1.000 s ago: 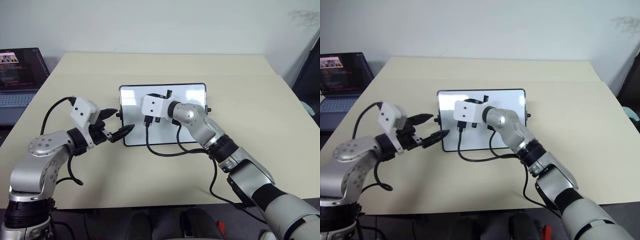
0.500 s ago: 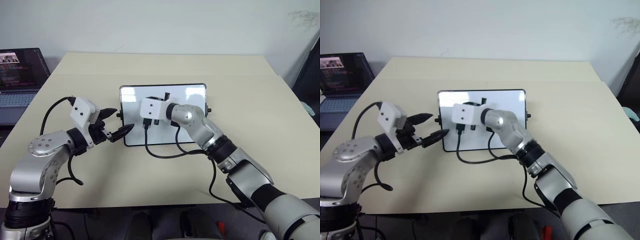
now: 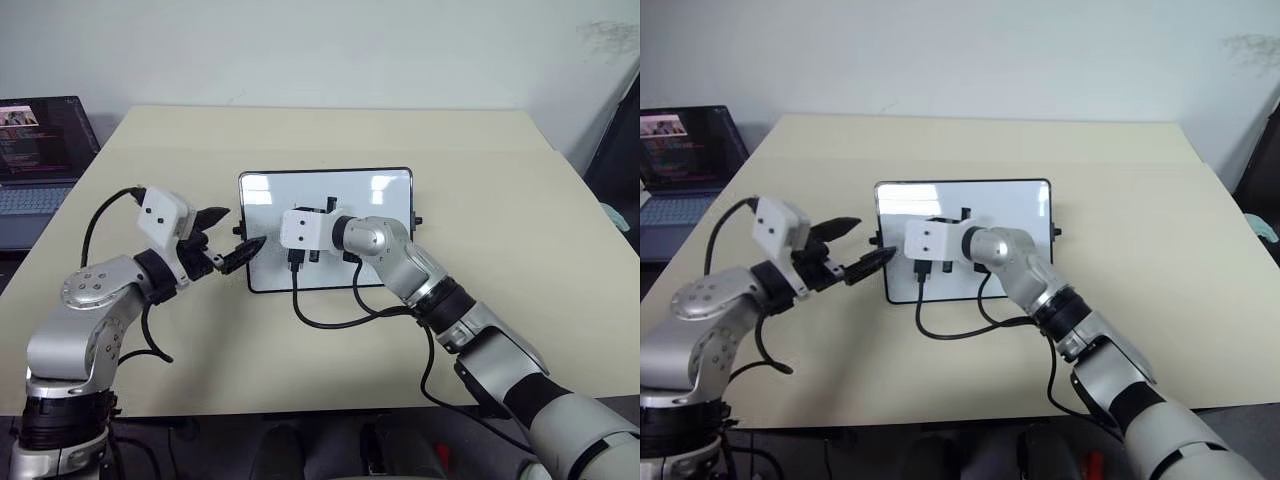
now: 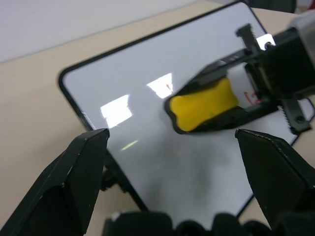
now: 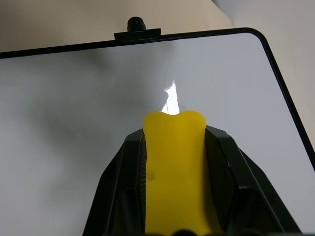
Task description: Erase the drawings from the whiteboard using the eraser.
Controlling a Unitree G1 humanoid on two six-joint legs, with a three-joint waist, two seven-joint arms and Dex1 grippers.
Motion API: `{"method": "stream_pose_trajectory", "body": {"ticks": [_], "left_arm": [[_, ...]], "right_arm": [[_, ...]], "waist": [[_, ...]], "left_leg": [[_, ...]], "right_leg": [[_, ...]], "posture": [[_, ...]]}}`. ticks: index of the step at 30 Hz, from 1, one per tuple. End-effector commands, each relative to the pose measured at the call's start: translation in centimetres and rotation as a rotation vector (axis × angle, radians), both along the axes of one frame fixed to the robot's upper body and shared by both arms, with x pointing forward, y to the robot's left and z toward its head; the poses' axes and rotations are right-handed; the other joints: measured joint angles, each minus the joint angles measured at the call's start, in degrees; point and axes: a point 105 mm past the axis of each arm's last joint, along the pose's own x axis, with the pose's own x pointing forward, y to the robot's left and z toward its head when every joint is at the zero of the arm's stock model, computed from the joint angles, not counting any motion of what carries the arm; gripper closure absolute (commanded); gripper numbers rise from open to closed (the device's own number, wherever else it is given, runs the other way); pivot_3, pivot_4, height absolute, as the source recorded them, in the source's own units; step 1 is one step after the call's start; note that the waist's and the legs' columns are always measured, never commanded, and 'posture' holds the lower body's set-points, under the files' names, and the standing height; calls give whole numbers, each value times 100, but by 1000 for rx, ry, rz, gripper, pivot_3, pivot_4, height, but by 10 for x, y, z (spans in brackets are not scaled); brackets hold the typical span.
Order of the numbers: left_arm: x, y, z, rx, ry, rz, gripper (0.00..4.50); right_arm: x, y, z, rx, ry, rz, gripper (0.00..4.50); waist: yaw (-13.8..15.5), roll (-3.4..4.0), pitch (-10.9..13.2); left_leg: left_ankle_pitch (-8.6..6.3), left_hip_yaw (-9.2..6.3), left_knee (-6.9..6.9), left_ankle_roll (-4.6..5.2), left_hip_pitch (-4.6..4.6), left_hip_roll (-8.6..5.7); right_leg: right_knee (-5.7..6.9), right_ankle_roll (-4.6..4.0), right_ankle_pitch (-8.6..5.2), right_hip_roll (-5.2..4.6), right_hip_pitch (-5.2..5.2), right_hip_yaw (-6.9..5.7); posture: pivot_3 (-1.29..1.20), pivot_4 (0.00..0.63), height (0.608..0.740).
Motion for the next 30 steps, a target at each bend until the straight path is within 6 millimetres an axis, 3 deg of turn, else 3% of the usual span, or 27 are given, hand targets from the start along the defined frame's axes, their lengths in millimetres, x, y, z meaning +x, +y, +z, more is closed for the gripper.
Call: {"method": "stream_pose_trajectory", "body": {"ticks": [1, 7, 14, 17, 19, 23, 30], "left_arm": [[0, 2, 14, 1, -59, 4, 0], [-1, 0, 13, -1, -54, -3, 0], [-1, -1, 13, 0, -53, -10, 0], [-1, -1, 12, 1, -52, -12, 0], [-1, -1, 12, 2, -52, -12, 0], [-1, -1, 12, 2, -53, -12, 0], [-1, -1, 12, 1, -52, -8, 0]], "right_arm": [[23, -23, 10, 17, -36, -130, 3182], [31, -41, 2, -8, -12, -175, 3182], [11, -41, -37, -119, 125, -116, 3182], [7, -42, -42, -145, 146, -103, 3182], [7, -41, -41, -144, 141, -100, 3182], [19, -32, -11, -53, 10, -132, 3182], [29, -26, 13, 25, -83, -159, 3183]], "waist": [[3, 0, 0], [20, -1, 0], [19, -4, -4], [7, -3, -3], [6, -3, -3], [2, -3, -3], [7, -2, -2]], "left_leg": [[0, 0, 0, 0, 0, 0], [0, 0, 1, 0, -3, -2], [0, -1, 0, 0, 0, -1], [0, -1, 0, 0, 11, -1], [0, -1, -1, 0, 28, 0], [1, 0, -1, 1, 39, -1], [2, 1, -1, 2, 35, 0]], "right_leg": [[0, 0, 0, 0, 0, 0], [-2, 0, 1, -3, 1, 0], [-4, 2, 0, -2, 4, 0], [-1, 2, 0, -2, 11, 2], [0, 3, 0, -2, 25, 1], [1, 6, 1, -1, 33, 3], [-2, 5, 4, 1, 29, 9]], "posture": [[0, 150, 740], [0, 150, 740], [0, 150, 740], [0, 150, 740], [0, 150, 740], [0, 150, 740], [0, 150, 740]]}}
